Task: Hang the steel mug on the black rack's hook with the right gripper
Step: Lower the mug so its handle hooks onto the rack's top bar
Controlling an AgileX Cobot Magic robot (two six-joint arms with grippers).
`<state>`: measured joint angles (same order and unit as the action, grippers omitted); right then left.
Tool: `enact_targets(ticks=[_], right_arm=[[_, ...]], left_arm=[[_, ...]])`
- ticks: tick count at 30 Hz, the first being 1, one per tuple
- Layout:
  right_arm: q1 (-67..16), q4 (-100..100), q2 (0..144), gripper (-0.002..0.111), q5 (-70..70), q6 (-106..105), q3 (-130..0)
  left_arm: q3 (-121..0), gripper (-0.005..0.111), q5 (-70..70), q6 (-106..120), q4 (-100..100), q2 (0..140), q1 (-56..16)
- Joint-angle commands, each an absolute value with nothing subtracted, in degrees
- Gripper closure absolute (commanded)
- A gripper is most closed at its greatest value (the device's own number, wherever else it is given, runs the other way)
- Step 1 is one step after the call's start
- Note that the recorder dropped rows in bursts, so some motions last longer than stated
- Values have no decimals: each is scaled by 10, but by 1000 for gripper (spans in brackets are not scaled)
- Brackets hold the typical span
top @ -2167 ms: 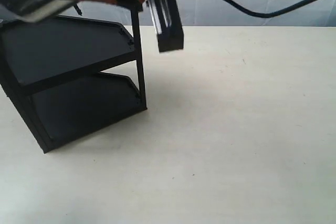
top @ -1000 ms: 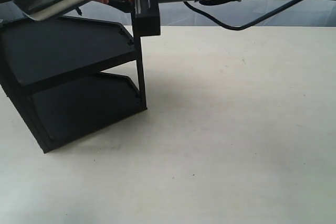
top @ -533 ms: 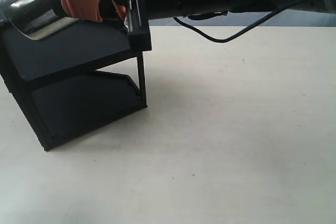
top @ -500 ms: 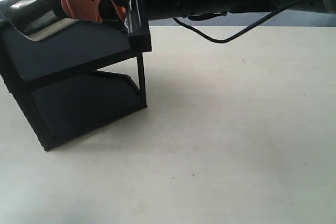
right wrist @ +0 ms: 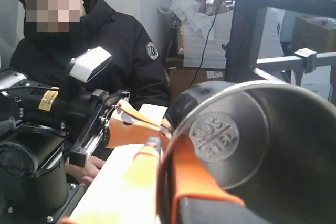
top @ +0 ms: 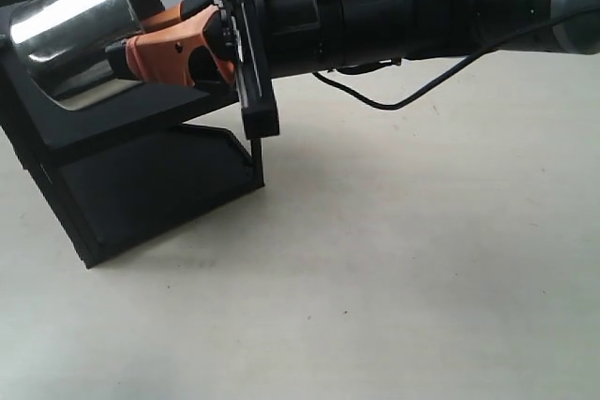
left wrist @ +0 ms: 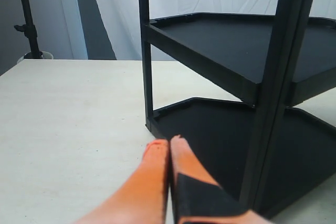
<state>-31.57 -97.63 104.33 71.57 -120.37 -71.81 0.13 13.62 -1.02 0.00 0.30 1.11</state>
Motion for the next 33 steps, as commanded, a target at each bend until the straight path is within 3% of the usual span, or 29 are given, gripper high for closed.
enact_targets(ticks=[1,33], right_arm=[[-315,-901,1047,109,700,-1183,-705],[-315,-864,1047,109,650,-1207,-743]], left_arm=[[0,105,132,-10,3,0,10],[0,105,132,-10,3,0,10]])
